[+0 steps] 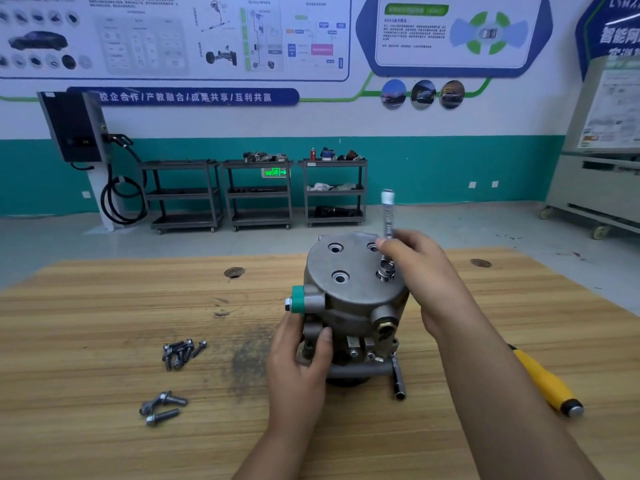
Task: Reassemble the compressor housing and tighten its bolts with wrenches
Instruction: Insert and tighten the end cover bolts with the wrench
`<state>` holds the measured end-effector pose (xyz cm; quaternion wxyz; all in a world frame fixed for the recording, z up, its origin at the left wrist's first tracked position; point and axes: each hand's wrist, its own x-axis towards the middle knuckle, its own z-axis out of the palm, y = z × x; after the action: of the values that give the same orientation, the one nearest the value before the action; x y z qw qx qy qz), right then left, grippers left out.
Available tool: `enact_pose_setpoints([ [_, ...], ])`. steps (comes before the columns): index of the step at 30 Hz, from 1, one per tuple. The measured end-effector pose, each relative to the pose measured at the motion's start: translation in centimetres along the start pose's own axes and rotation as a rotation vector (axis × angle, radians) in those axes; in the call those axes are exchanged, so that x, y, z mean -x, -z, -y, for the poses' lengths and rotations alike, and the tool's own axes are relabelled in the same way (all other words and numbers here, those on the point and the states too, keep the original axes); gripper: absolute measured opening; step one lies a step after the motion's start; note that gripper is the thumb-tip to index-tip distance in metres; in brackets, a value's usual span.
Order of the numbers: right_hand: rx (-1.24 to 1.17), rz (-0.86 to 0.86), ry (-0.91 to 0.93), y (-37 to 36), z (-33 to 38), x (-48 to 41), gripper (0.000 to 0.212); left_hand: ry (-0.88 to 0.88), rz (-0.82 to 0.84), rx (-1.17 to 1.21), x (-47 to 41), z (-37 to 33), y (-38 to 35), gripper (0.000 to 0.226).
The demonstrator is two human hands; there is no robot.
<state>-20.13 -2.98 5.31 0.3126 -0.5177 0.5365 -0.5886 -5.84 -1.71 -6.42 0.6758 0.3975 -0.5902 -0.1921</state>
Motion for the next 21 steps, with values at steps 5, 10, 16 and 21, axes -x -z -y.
enact_pose_setpoints([
  [5, -0.630, -0.109, 0.031, -0.4, -1.6, 2.1, 0.012, -0.014, 0.010, -0.014, 0.0, 0.2, -0.1, 0.031],
  [10, -0.508, -0.246, 0.351, -1.8, -3.7, 5.1, 0.014, -0.021, 0.016, -0.027, 0.1, 0.3, -0.2, 0.041],
  [16, 0.040, -0.293, 0.670, -1.1, -5.2, 5.9, 0.031, 0.007, -0.027, 0.035, 0.1, 0.2, -0.1, 0.029],
  [21, 0.159, -0.281, 0.767, -0.3, -2.7, 4.8, 0.015, 0.024, -0.028, 0.068, 0.0, 0.4, 0.0, 0.016],
])
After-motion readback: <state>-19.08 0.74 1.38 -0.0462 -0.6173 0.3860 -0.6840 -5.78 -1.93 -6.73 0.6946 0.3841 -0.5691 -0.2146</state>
